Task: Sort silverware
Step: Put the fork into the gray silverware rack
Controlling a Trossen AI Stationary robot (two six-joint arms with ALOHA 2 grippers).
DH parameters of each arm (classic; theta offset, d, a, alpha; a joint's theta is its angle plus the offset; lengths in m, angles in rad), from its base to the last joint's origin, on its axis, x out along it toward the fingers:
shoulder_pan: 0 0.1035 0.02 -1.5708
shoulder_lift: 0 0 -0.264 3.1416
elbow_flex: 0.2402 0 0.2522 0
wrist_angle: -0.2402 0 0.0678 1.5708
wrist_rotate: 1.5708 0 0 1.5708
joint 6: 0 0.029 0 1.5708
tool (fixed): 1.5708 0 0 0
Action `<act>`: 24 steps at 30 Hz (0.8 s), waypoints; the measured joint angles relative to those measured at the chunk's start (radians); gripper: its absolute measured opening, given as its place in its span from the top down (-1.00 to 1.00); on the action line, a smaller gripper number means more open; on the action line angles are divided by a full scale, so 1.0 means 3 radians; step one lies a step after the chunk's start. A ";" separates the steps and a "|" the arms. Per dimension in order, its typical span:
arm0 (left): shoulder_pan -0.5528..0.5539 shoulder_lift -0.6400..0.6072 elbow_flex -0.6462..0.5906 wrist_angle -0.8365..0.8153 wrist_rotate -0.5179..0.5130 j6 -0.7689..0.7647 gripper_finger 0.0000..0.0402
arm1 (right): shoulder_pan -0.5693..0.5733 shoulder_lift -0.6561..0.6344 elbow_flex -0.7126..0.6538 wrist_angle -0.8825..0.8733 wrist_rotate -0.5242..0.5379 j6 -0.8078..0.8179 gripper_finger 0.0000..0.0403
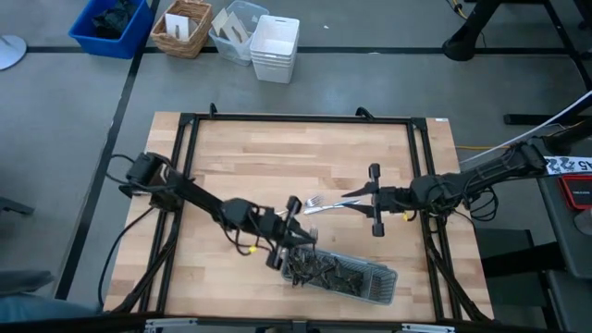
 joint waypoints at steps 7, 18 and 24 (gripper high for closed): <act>-0.0161 0.0256 0.0211 -0.0014 0.0001 0.0155 1.00 | 0.0000 0.0163 0.0000 0.0432 -0.0033 0.0176 0.52; -0.0197 0.0597 0.0285 0.0081 -0.0003 0.0286 1.00 | 0.0003 0.0640 -0.0001 0.0735 -0.0295 0.0210 0.52; -0.0195 0.0636 0.0287 0.0008 -0.0003 0.0454 1.00 | 0.0001 0.0679 -0.0001 0.0711 -0.0266 0.0169 0.52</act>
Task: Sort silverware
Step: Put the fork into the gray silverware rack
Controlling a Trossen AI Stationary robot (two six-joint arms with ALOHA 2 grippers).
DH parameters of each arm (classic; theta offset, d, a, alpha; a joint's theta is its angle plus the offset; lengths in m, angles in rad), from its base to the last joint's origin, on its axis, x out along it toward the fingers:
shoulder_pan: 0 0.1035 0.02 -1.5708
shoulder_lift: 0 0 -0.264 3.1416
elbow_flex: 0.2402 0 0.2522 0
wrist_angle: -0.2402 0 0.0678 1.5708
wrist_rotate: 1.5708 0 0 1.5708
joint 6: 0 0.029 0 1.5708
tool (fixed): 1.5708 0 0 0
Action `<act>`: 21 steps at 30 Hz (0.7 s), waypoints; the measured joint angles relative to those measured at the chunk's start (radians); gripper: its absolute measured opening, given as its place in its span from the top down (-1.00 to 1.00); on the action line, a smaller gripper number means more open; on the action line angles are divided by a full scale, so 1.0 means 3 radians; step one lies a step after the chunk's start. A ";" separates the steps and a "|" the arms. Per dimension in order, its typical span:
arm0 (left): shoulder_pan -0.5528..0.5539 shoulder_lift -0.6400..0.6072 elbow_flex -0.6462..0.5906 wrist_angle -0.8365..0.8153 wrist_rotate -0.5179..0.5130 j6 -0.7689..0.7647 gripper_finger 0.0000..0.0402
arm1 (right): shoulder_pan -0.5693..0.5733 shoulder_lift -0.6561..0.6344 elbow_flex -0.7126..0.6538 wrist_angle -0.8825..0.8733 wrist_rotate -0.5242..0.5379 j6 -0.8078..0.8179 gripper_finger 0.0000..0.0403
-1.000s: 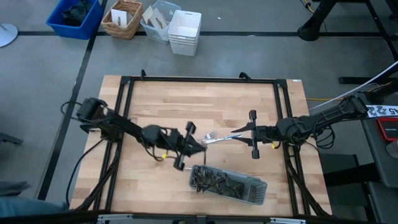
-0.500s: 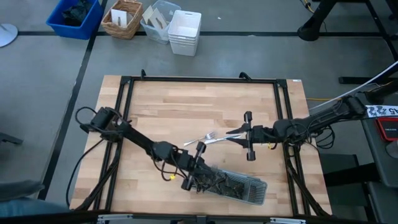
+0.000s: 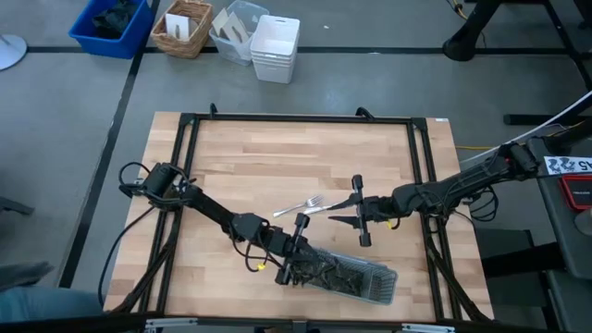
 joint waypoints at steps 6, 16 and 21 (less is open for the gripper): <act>-0.0041 -0.0009 -0.0009 0.0047 0.0006 0.0155 1.00 | 0.0000 0.0000 0.0000 0.0002 0.0003 -0.0009 0.52; -0.0183 -0.0061 -0.0029 0.0005 0.0010 0.0546 1.00 | 0.0000 0.0000 0.0000 0.0002 -0.0001 -0.0010 0.52; -0.0253 -0.0096 -0.0031 0.0008 -0.0011 0.0587 1.00 | 0.0000 0.0000 0.0001 0.0003 -0.0027 -0.0011 0.52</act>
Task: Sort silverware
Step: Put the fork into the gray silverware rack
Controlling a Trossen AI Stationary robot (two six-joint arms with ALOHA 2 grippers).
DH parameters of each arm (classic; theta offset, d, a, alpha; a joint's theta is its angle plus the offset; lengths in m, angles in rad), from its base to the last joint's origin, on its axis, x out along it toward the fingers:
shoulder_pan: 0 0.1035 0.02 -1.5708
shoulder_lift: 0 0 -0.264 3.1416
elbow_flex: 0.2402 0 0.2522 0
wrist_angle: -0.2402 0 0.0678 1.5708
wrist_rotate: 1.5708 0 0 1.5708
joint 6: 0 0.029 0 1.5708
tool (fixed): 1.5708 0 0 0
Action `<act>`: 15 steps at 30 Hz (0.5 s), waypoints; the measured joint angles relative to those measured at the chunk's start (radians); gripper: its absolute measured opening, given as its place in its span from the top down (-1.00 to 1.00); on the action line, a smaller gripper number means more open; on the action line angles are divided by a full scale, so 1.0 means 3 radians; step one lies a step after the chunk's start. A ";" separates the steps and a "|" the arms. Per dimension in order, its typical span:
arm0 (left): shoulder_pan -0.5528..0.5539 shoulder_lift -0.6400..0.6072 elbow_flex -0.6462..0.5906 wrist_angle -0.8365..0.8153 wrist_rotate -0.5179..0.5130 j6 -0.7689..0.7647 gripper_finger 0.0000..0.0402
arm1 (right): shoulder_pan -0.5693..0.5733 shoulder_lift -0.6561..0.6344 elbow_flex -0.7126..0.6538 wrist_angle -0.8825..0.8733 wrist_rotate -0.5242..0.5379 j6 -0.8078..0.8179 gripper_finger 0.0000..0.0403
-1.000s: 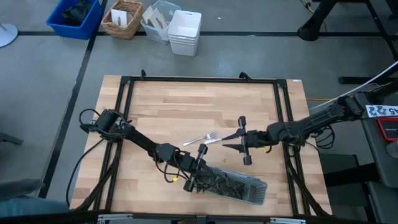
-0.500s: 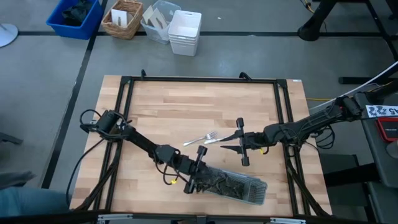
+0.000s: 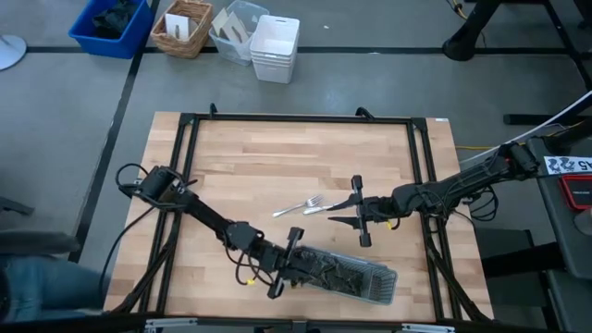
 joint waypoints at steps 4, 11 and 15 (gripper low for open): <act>-0.0041 -0.0006 0.0000 -0.0269 -0.0120 0.0018 1.00 | 0.0000 0.0000 0.0000 -0.0002 0.0000 0.0000 0.52; -0.0053 -0.0014 0.0007 -0.0618 -0.0313 0.0094 1.00 | 0.0000 0.0000 0.0000 -0.0001 -0.0001 0.0000 0.52; -0.0053 -0.0016 0.0010 -0.0725 -0.0309 0.0171 0.97 | 0.0000 -0.0001 0.0000 -0.0001 -0.0002 0.0000 0.52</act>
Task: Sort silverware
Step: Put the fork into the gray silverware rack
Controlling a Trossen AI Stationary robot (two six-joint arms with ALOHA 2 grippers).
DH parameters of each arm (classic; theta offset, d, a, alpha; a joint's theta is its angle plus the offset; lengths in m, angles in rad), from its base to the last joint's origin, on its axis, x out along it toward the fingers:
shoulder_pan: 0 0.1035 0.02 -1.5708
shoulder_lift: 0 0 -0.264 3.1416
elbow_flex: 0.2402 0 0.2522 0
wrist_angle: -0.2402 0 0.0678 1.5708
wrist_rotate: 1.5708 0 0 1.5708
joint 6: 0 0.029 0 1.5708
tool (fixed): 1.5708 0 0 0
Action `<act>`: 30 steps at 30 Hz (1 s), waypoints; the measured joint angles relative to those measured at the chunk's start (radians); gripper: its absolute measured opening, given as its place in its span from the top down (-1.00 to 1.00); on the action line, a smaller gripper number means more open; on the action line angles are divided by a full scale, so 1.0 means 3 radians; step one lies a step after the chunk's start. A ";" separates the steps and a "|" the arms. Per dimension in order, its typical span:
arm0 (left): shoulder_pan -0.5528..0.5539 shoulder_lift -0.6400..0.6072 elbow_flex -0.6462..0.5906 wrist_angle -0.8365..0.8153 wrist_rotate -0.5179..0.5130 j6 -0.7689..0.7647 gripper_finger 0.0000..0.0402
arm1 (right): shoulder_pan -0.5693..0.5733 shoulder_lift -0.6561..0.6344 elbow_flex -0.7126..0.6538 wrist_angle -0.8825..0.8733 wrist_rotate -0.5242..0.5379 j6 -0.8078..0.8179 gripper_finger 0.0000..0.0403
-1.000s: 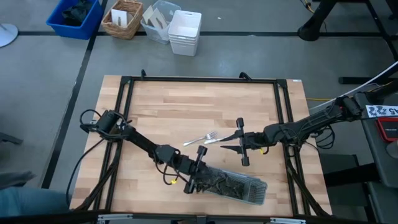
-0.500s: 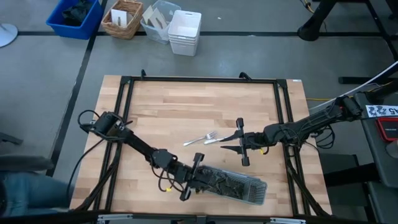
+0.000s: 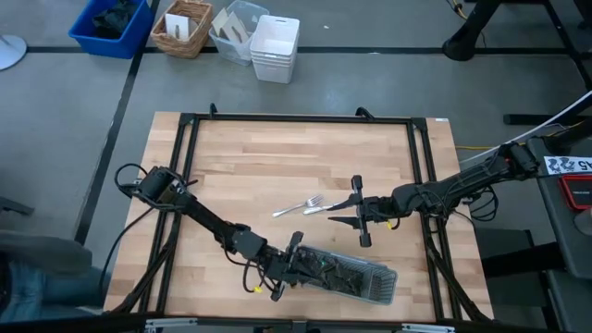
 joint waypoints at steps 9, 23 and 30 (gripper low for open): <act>0.0001 -0.0001 0.0000 -0.0013 0.0000 0.0005 0.96 | -0.0001 0.0000 0.0000 -0.0003 -0.0294 0.0005 0.52; 0.0008 -0.0002 0.0000 -0.0017 -0.0210 -0.0089 0.70 | -0.0001 0.0000 0.0000 -0.0002 -0.0464 0.0013 0.52; 0.0004 -0.0002 0.0000 0.0039 -0.0232 -0.0104 0.68 | -0.0001 0.0000 0.0000 -0.0002 -0.0464 0.0014 0.52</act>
